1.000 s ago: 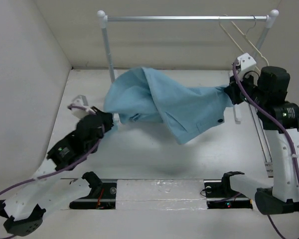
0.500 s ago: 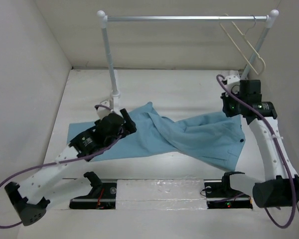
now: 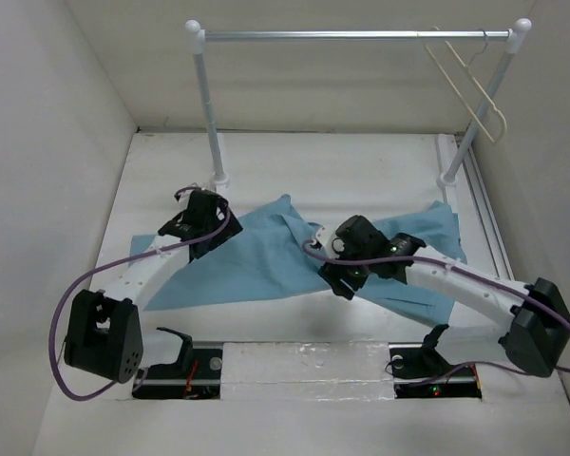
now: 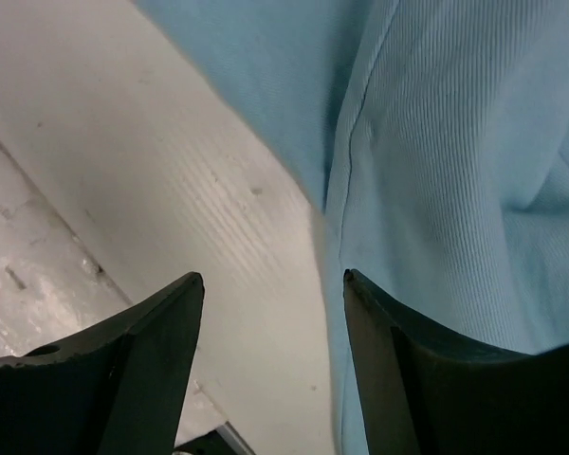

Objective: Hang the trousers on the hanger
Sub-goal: Flatten out the trousers at the center of the board.

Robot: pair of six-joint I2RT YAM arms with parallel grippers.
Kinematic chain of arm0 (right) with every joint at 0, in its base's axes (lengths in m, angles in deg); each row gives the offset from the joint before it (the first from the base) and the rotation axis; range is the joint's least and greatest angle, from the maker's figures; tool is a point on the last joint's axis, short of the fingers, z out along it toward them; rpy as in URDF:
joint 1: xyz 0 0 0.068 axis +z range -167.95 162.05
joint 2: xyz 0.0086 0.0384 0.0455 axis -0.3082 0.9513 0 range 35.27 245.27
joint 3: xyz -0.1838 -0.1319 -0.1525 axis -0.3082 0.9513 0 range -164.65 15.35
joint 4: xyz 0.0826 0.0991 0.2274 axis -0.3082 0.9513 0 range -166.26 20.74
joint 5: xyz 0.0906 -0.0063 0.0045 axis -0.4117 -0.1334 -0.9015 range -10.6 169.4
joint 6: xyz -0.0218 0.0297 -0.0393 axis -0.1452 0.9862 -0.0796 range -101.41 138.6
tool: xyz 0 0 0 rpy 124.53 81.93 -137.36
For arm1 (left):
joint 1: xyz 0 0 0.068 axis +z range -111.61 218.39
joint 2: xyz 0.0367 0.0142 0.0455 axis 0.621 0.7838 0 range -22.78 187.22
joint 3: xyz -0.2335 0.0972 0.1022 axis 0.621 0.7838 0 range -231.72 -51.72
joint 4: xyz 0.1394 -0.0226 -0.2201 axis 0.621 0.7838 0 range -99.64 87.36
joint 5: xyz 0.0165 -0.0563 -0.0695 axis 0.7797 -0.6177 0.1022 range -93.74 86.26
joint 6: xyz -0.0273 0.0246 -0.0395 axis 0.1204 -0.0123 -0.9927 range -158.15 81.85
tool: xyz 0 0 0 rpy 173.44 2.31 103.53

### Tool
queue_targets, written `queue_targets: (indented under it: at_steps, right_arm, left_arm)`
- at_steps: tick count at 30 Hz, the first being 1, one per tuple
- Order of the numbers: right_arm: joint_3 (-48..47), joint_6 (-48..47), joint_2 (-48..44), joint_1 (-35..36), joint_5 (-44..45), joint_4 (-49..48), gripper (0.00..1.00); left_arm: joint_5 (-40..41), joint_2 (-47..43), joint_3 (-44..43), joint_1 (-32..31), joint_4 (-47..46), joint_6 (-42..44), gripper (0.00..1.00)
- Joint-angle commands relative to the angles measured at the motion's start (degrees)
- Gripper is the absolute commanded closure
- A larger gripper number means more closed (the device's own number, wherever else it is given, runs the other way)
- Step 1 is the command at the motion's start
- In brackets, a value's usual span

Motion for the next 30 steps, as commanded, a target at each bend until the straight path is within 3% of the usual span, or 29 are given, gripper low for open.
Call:
queue_targets:
  at_steps: [1, 6, 9, 10, 12, 13, 14, 15, 20, 25, 27, 29, 30]
  right_arm:
    - [-3.44, 1.67, 5.49, 0.98, 5.30, -7.99, 0.35]
    - [-9.93, 1.41, 14.97, 0.98, 13.74, -11.77, 0.35]
    - [-11.44, 1.32, 19.38, 0.20, 17.52, -13.79, 0.40]
    - [-11.62, 1.49, 22.00, -0.42, 18.92, -14.32, 0.41]
    - [-11.79, 1.76, 24.22, -1.21, 18.94, -16.16, 0.56]
    - [-11.97, 2.02, 25.71, -1.21, 18.76, -16.61, 0.70]
    - [-12.15, 2.37, 25.81, -1.21, 19.11, -16.87, 0.99]
    - [-12.58, 2.98, 24.42, -1.21, 19.63, -16.62, 1.00]
    - [-14.34, 0.89, 17.13, -0.69, 19.99, -12.94, 1.00]
    - [-14.26, -0.44, 3.51, 4.40, 14.90, -4.06, 1.00]
    - [-10.84, 1.92, -2.82, 7.38, 11.92, -0.45, 1.00]
    - [-5.42, 3.51, -5.64, 8.19, 10.33, -3.06, 1.00]
    - [-4.25, 3.52, -5.48, 7.67, 9.97, -3.95, 0.93]
  left_arm:
    - [-7.02, -2.02, 6.12, 9.36, -4.41, 1.67, 0.14]
    - [-5.82, -1.94, 9.12, 12.83, -5.91, 1.50, 0.17]
    - [-4.40, 1.13, 9.74, 12.83, -6.70, 1.32, 0.26]
    - [-4.49, 2.10, 10.00, 12.83, -7.14, 0.97, 0.28]
    - [-4.05, 4.65, 10.88, 12.83, -8.72, 0.53, 0.34]
    - [-4.14, 5.35, 11.23, 12.83, -9.34, 0.53, 0.44]
    - [-4.05, 6.67, 11.32, 12.83, -9.69, 0.53, 0.56]
    - [-3.35, 7.29, 10.71, 12.83, -9.08, 1.05, 1.00]
    - [-2.29, 3.62, 5.54, 13.35, -4.87, 2.99, 1.00]
    - [-0.54, -11.56, -0.45, 13.35, 0.41, 3.87, 1.00]
    - [1.13, -15.01, -1.95, 13.35, 2.95, 3.78, 1.00]
    - [0.36, -17.66, -0.73, 13.35, 2.97, 5.01, 1.00]
    - [0.00, -17.49, -0.20, 13.35, 2.96, 5.62, 0.97]
